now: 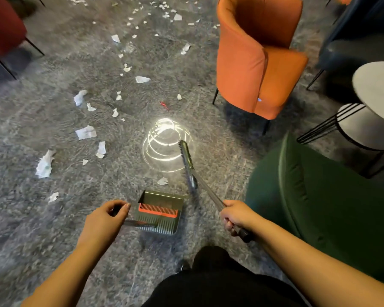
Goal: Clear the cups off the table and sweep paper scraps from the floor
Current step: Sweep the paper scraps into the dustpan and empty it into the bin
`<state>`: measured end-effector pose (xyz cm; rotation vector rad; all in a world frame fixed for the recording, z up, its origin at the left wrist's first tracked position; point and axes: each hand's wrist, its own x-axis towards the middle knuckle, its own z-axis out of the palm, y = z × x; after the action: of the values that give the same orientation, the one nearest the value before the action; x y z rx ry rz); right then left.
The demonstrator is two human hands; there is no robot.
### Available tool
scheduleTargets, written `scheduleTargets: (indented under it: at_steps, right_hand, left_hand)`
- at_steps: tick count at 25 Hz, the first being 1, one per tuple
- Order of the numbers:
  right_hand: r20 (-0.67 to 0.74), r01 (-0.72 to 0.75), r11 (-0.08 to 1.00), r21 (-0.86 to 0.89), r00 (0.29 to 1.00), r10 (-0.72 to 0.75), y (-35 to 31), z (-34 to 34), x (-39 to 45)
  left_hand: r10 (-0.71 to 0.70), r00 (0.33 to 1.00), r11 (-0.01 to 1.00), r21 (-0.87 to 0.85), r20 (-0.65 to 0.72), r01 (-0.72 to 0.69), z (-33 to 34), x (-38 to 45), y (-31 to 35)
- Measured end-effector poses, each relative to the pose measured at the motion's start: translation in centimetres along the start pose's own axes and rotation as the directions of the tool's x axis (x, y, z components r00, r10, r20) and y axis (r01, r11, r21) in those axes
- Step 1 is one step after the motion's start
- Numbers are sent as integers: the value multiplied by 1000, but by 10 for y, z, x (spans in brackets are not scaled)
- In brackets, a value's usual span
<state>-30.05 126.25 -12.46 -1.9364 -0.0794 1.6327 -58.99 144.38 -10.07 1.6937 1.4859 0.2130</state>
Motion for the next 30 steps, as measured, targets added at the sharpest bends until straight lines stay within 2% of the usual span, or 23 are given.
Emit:
scheduleTargets:
  at_steps: [8,15,20,24,27,30]
  right_hand:
    - [-2,3,996,-88,1000,-3,-112,14,89]
    - [-23,-46,995,-86,999,45,-182,30,139]
    - [-26,-62,991,-117,998,59,-207,69,172]
    - [10,-126,981,-146,992,129,-216,118,180]
    - [103,-252,967,-44,961,255,-215,153,174]
    - [162,-236,961,-141,953,258,-209,181,158]
  left_hand:
    - [-61,997,997,50,48,59,-39,115,7]
    - [-67,983,985,170,170,37,-70,196,24]
    - [-27,964,957,285,265,-51,-99,250,33]
    - [8,950,949,297,311,-105,-108,268,26]
    - [18,950,957,271,313,-108,-116,274,19]
    - [26,944,951,282,330,-125,-120,277,16]
